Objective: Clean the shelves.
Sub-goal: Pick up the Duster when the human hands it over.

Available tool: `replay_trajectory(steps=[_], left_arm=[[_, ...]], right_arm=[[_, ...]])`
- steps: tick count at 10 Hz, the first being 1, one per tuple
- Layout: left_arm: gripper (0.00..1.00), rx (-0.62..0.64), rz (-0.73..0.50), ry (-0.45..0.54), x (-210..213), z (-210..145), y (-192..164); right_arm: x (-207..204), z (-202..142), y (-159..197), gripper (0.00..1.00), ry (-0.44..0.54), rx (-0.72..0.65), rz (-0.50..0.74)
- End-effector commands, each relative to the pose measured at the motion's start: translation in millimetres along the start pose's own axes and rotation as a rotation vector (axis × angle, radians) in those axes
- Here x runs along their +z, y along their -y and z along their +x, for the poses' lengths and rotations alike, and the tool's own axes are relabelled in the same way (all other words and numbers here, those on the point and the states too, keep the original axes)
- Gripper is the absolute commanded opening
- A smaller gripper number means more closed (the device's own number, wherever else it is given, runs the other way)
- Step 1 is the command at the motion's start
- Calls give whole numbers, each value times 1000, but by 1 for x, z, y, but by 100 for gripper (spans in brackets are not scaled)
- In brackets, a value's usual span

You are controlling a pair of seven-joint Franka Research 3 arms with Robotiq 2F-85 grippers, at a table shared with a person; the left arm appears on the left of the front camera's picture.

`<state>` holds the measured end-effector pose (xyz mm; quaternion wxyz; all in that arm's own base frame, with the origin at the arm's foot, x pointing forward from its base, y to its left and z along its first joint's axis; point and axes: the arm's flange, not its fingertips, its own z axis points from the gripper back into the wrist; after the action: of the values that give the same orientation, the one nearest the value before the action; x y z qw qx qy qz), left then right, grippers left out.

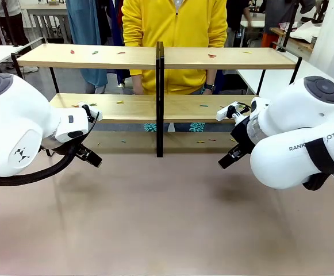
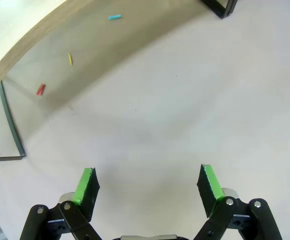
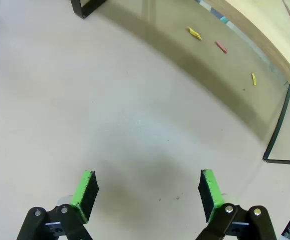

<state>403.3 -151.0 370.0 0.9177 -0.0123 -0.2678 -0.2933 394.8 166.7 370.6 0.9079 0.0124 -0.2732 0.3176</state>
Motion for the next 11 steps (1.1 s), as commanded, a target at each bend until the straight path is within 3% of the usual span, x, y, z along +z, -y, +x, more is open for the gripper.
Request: replay_trajectory(steps=[1,4,5,6,7,8,9,11], left_arm=[[100,-1,0,0,0,0,0],[100,0,0,0,0,0,0],[100,9,-188,1,11,-5,-8],[100,-9,-303,50,48,-13,-27],[100,12,-340,86,89,-22,-48],[100,53,-398,96,132,-36,-62],[100,98,-381,123,166,-55,-68],[100,56,-309,286,232,-85,-76]], right_arm=[[0,0,0,100,0,-1,0],[0,0,0,100,0,0,0],[5,-1,-4,100,-60,57,43],[30,2,9,100,-86,0,124],[70,3,23,100,-98,-107,169],[117,0,37,100,-33,-203,219],[159,-8,45,100,31,-262,211],[230,-21,44,100,155,-309,138]])
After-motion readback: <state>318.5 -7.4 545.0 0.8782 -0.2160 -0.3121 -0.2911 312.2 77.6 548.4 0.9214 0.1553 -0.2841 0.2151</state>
